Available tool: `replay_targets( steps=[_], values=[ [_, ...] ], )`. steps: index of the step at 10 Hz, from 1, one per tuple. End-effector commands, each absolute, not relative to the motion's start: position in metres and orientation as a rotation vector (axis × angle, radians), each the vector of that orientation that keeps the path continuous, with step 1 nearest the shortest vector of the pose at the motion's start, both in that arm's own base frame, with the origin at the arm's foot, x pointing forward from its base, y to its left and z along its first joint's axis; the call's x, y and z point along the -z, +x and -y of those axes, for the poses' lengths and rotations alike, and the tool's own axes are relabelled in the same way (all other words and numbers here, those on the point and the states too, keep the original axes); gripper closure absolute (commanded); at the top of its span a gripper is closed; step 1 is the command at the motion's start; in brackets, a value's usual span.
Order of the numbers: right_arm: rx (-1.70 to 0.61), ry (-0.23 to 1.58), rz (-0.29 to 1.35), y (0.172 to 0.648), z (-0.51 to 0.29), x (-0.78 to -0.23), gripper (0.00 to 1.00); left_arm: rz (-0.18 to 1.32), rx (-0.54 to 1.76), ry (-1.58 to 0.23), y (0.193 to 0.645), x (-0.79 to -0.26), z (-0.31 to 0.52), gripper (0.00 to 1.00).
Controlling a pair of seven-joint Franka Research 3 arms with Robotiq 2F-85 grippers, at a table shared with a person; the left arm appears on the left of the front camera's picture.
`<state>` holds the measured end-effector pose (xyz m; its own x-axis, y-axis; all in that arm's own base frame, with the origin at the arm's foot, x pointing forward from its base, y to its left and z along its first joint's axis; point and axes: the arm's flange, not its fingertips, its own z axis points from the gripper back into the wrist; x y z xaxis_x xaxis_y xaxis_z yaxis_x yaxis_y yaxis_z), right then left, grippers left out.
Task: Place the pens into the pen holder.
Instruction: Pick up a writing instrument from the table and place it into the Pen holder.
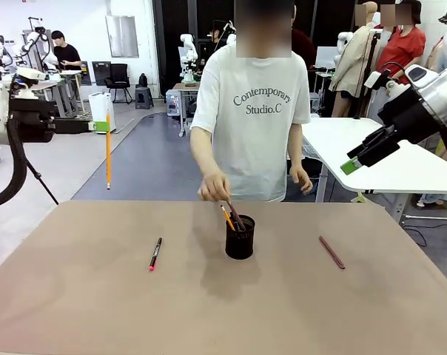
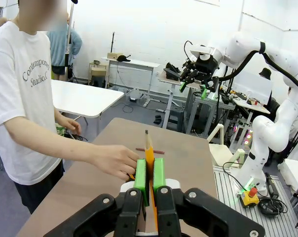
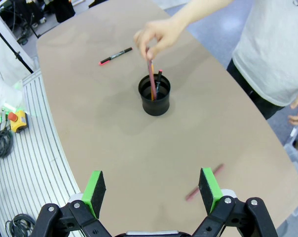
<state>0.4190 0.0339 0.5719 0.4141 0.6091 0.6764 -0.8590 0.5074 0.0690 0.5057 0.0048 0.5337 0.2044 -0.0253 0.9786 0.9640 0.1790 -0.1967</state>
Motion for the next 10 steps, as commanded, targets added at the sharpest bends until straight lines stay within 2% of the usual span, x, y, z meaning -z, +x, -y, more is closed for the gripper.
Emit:
replay_targets(
  steps=[1,10],
  values=[
    [-0.953,0.468,0.650,0.4192,-0.0345,-0.5733,0.00,1.094,0.950,-1.138,0.5063,-0.5363,-0.0044,1.00],
    [-0.953,0.468,0.650,0.4192,-0.0345,-0.5733,0.00,1.094,0.950,-1.138,0.5063,-0.5363,-0.0044,1.00]
  ],
)
